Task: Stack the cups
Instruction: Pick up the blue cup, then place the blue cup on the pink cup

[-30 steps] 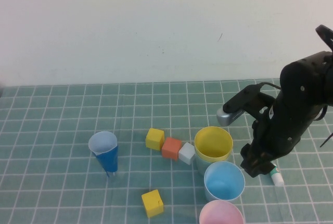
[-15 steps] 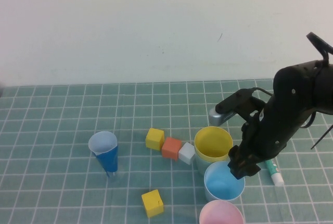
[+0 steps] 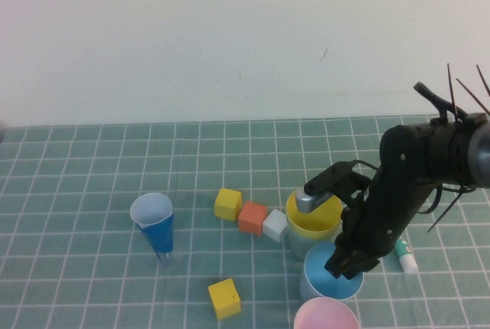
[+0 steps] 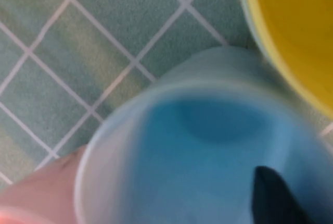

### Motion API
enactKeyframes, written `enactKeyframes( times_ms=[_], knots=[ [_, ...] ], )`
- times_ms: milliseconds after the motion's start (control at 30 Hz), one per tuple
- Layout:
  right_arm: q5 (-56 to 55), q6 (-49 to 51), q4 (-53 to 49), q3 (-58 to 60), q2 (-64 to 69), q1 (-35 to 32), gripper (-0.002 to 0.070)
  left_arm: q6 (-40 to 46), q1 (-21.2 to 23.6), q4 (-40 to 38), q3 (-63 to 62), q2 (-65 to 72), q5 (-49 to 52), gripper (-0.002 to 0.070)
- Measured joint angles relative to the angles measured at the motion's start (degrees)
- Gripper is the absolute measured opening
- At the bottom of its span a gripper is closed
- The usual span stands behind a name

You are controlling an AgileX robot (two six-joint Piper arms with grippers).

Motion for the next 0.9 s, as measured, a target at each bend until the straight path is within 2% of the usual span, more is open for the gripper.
enactKeyframes(
  times_ms=[67,167,533,767,900],
  knots=[
    [0.3,-0.2,-0.1,-0.3,0.0,0.0,0.0069,0.0,0.0,0.0,0.0,0.0,0.0,-0.0001],
    [2.3,-0.3,-2.3,-1.6,-0.1,0.0,0.0022,0.0,0.0,0.0,0.0,0.0,0.0,-0.0001],
    [13.5,5.6,-16.3,-5.7,-4.5,0.0,0.0016,0.0,0.0,0.0,0.0,0.0,0.0,-0.0001],
    [18.8,6.0,-17.7,-5.7,-12.3,0.0,0.0016,0.0,0.0,0.0,0.0,0.0,0.1,-0.0001],
    [22.3,2.1,-13.6,-5.7,-19.7,0.0,0.0016,0.0,0.0,0.0,0.0,0.0,0.1,-0.0003]
  ],
)
